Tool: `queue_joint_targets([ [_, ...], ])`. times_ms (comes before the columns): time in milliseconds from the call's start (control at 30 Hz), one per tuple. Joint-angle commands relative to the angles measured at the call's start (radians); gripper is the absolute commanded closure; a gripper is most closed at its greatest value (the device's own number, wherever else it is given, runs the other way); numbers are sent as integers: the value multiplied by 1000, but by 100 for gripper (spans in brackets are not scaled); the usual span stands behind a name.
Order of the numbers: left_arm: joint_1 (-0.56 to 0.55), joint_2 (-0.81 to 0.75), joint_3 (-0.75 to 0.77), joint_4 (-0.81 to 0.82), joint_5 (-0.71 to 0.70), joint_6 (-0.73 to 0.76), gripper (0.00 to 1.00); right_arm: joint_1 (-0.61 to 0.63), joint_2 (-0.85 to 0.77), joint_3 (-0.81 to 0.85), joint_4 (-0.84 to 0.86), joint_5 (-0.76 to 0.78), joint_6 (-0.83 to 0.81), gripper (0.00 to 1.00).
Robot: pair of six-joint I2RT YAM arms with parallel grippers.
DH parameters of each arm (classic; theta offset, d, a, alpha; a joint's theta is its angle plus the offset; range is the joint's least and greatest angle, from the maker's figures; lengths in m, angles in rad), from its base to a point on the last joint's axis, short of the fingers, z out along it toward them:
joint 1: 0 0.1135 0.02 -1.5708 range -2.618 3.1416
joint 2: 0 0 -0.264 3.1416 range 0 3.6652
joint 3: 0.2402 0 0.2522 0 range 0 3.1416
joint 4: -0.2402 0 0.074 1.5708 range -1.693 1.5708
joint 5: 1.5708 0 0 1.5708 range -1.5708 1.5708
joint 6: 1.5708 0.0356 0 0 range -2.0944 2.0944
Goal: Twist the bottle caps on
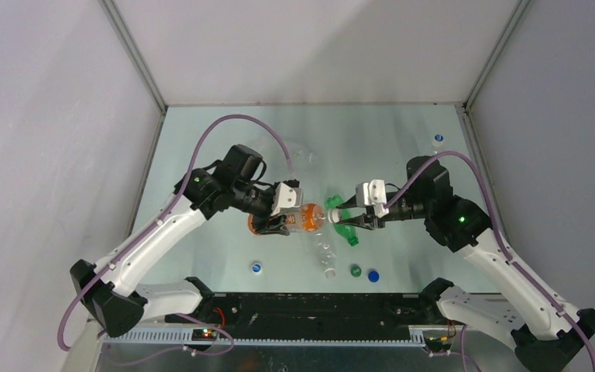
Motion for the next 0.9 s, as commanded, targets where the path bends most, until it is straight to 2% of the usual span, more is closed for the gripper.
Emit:
queue_joint_targets([
  [0,-26,-65,-27,252,93,-24,73,14,35,30,15,-20,26,100],
  [133,-41,-105,-89,388,56,-75,73,13,53,29,35,-29,87,100],
  [367,-98,-174,-193,626,-130,-139,73,7,64,30,49,-17,222,100],
  [633,-182,-221,-318,847,-353,-142,72,9,69,29,49,71,463,100],
  [867,-258,-218,-380,966,-533,-132,71,19,81,30,50,209,720,100],
])
